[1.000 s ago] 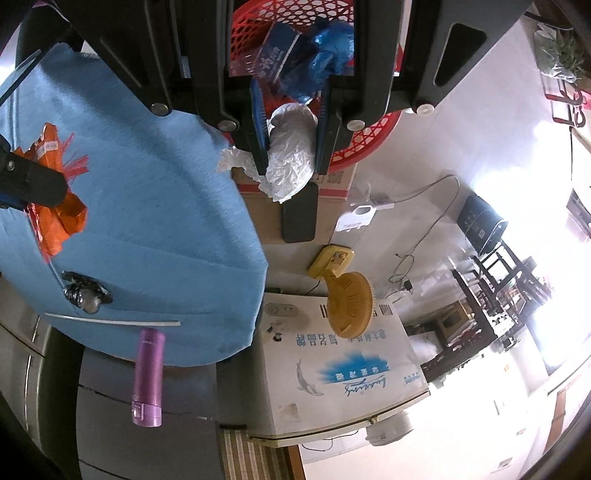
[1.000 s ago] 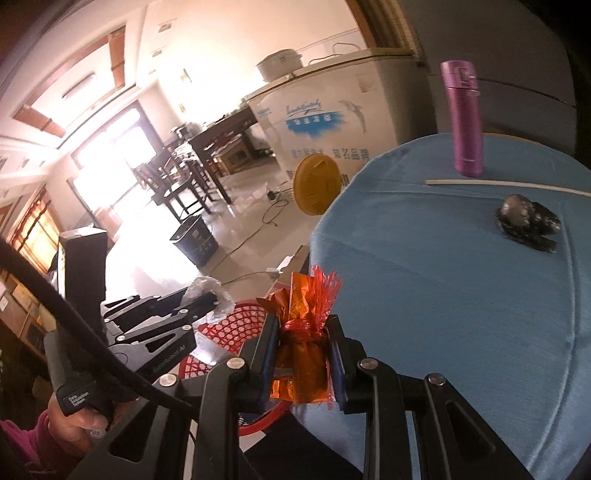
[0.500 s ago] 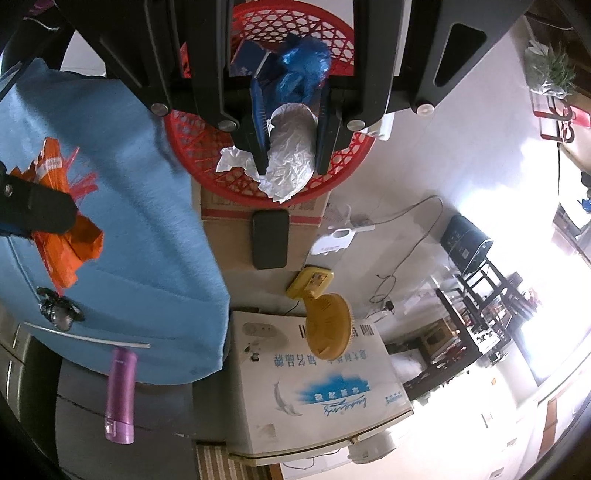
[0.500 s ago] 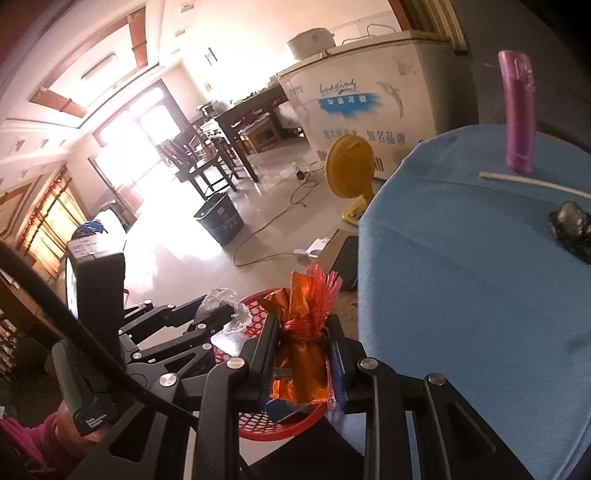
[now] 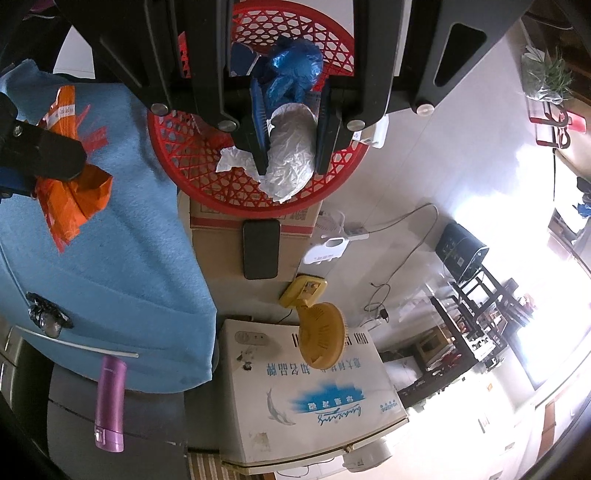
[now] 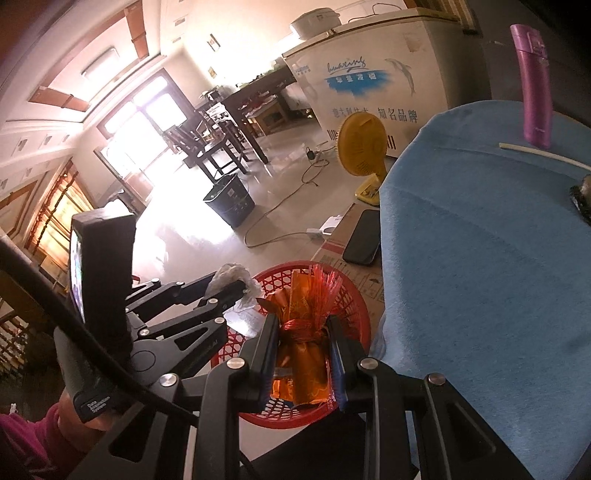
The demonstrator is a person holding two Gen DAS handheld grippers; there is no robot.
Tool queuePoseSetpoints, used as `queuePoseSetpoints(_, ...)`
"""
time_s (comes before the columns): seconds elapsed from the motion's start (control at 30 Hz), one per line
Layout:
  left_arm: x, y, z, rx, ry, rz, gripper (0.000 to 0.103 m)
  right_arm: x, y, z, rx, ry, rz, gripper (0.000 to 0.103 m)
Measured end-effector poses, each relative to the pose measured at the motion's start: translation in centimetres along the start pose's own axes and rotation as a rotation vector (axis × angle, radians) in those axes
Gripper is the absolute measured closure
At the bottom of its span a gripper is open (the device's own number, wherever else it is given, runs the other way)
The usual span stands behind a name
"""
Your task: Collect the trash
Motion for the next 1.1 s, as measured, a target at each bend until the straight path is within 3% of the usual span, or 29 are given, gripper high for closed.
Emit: queuePoseSetpoints(1.1,-0.31,0.68,0.77,-0.027,0.01,-0.004,0.078,-0.14,0.62,0.67,-0.026,0.007,0.01,0.076)
Point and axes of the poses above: each gripper's, at about its wrist camera, not at the fingertips, and z roughly the way its jaws point, x to its right, y to its underside, the point moved 1 cm from there along z, roughly the way its jaws point, and after that the axes turned 15 degrees about z, right-handed, at the moved point
